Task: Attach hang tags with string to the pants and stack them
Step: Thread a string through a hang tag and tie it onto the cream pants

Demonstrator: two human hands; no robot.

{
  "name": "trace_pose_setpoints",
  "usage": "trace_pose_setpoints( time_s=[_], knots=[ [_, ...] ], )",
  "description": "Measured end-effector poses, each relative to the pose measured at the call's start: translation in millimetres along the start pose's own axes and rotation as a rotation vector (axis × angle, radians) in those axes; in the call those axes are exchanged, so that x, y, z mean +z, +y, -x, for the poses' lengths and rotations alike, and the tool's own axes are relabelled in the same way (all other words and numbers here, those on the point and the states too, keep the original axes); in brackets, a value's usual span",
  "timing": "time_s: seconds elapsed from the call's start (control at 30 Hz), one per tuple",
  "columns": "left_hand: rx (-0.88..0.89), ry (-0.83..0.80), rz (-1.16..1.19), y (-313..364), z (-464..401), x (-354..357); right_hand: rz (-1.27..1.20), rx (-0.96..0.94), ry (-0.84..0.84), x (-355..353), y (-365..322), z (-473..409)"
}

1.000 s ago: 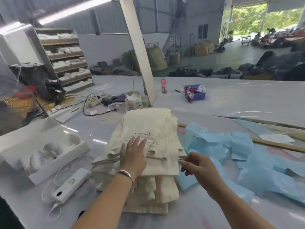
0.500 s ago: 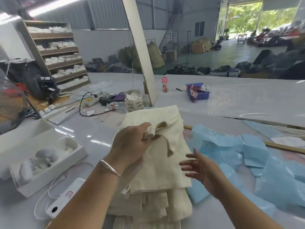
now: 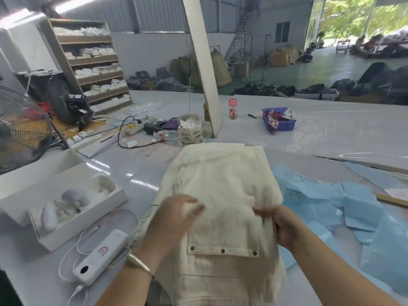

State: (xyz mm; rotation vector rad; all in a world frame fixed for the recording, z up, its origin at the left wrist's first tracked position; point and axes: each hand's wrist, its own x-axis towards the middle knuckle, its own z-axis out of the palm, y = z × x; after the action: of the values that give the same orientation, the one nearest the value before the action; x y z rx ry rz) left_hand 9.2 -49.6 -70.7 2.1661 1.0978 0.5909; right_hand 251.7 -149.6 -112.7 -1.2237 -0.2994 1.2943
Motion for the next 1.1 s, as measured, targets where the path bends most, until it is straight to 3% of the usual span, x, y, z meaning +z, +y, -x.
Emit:
trace_pose_setpoints(
  time_s=[0.07, 0.17, 0.27, 0.37, 0.53, 0.63, 0.7, 0.93, 1.1],
  knots=[
    [-0.169, 0.191, -0.112, -23, -27, -5, -0.028, -0.046, -0.119, -7, 1, 8],
    [-0.399, 0.029, -0.084, -42, -54, 2, -0.004, -0.059, -0.245, -23, 11, 26],
    [-0.457, -0.027, 0.006, -37, -71, 18, -0.066, 0.016, -0.213, -41, 34, 41],
    [-0.486, 0.033, 0.039, -23, -82, 30, -0.08, 0.06, -0.111, -43, 48, 54],
    [-0.431, 0.173, 0.467, 3, -80, 30, 0.024, -0.026, 0.042, -32, 42, 73],
    [-0.434, -0.03, 0.884, 24, -57, 21, 0.065, -0.087, 0.103, -33, 39, 85],
    [-0.402, -0.17, 1.035, 34, -37, 15, 0.084, -0.092, 0.1, -39, 39, 98],
    [-0.24, -0.255, 1.206, 79, 45, 28, 0.171, -0.161, 0.091, -87, 27, 177],
    [-0.146, -0.314, 1.271, 140, 123, 73, 0.297, -0.274, 0.208, -151, 16, 281]
  ],
)
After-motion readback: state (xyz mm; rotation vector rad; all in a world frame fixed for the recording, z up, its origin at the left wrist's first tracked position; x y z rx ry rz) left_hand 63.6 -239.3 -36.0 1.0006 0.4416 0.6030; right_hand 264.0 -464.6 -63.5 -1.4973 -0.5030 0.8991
